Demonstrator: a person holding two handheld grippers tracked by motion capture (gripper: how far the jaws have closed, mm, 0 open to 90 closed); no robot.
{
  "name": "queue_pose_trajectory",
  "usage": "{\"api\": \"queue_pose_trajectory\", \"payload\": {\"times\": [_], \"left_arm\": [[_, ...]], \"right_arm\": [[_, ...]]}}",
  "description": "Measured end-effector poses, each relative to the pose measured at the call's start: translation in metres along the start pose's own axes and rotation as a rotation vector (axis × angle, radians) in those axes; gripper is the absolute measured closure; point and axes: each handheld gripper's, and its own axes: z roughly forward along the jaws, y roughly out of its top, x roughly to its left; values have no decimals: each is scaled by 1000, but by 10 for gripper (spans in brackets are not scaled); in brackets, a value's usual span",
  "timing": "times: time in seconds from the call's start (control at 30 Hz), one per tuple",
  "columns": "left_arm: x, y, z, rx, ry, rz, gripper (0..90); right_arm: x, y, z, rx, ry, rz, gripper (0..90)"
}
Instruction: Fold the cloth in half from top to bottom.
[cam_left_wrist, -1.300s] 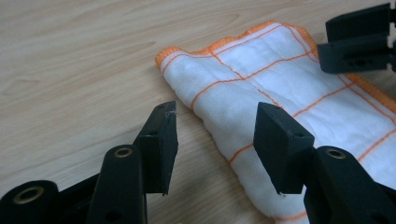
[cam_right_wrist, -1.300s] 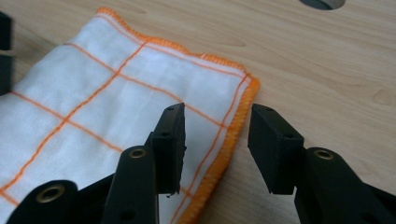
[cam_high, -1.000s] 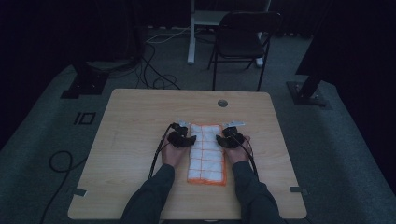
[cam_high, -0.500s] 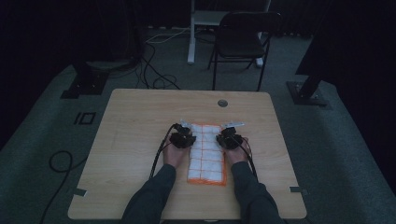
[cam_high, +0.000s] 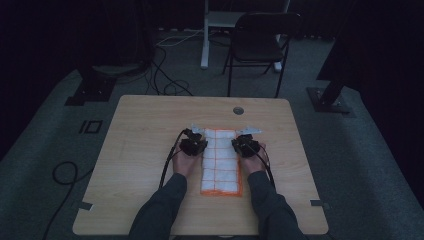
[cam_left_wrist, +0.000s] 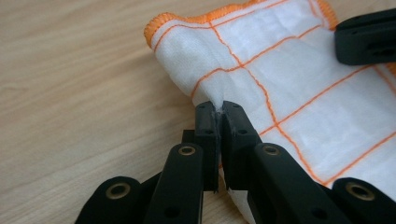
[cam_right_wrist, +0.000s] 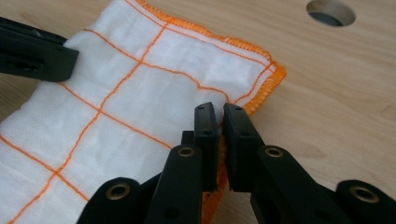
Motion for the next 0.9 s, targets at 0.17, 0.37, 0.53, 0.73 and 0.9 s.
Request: {"api": "queue_pose_trajectory", "payload": {"times": [0.17,0.37,0.53,0.73,0.9], "left_arm": [[-2,3,-11,-19,-16,10,868],[-6,-3,-23,-36,-39,9,866],[-10,-11,-33,-35,-54,18,861],[-17,-22,-44,-31,-77,31,858],[-24,-31,-50,-23,-96,36,857]], "right_arm": [[0,1,-5,-11,5,1,847],[3,-3,-18,-26,26,-2,844],[10,-9,-30,-31,43,-15,841],[17,-18,-40,-22,54,-24,838],[22,-27,-49,-10,65,-28,837]]}}
